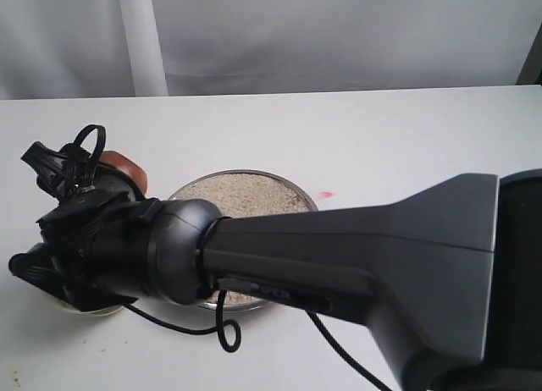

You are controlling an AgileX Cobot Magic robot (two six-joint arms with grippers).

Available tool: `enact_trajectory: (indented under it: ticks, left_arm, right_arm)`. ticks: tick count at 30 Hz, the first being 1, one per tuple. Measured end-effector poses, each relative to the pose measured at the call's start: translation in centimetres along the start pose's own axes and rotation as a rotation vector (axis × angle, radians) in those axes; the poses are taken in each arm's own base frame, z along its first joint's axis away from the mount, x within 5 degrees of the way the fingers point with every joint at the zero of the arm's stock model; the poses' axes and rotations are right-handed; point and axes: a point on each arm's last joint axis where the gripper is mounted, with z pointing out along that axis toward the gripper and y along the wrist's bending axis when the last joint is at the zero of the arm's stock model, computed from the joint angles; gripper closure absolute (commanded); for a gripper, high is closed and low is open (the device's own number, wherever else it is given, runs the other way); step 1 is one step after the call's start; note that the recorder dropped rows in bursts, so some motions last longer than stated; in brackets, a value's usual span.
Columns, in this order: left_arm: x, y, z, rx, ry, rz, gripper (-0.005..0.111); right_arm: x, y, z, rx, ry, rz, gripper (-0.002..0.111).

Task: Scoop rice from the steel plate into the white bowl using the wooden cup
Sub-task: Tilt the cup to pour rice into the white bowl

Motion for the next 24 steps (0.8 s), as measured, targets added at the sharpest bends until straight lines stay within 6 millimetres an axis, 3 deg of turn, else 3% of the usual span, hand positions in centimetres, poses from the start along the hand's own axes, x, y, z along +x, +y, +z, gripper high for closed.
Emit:
enact_trajectory:
  ticks: [24]
  left_arm:
    - [0.00, 0.00, 0.00, 0.000, 0.000, 0.000, 0.107]
  right_arm:
    - [-0.07, -0.94, -0.37, 0.090, 0.048, -0.142, 0.108]
